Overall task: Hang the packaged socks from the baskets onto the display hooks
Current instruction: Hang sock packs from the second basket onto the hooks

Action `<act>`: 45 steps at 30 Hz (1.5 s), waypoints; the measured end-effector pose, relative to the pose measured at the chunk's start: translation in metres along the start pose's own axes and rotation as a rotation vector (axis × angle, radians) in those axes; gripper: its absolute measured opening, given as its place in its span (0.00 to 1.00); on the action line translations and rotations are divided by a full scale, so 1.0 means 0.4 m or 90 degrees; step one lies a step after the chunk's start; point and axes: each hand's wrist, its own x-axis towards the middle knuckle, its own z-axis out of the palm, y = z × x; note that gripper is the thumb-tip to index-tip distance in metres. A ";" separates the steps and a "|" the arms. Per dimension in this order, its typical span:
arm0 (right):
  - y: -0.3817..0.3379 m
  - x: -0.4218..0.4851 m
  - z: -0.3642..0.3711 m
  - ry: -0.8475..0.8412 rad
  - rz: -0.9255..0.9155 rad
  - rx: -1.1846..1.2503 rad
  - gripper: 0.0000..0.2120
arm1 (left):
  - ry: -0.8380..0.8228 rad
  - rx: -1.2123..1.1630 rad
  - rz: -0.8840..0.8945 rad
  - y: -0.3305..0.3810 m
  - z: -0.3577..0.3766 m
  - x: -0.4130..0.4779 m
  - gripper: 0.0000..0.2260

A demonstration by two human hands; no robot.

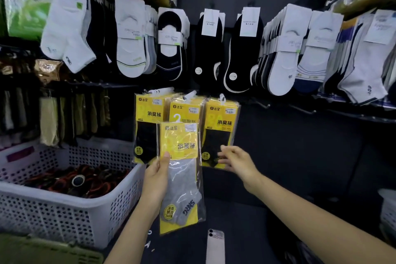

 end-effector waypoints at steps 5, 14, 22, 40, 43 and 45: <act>0.006 -0.075 0.029 -0.186 -0.010 -0.026 0.06 | -0.081 -0.026 0.006 0.005 0.061 -0.030 0.12; -0.040 -0.057 -0.035 0.098 -0.101 0.133 0.06 | -0.249 0.004 0.009 -0.001 0.088 -0.055 0.13; -0.083 0.001 -0.039 0.114 -0.077 0.075 0.07 | -0.276 -0.008 -0.014 0.000 0.109 -0.047 0.12; -0.043 0.042 0.009 0.197 -0.098 0.100 0.07 | -0.235 0.020 -0.036 -0.050 0.117 -0.023 0.23; -0.055 0.066 0.005 0.182 -0.084 0.078 0.06 | -0.228 0.019 -0.040 -0.051 0.124 -0.011 0.22; -0.052 0.088 0.002 0.174 -0.057 0.064 0.08 | -0.226 0.017 -0.049 -0.057 0.128 -0.003 0.17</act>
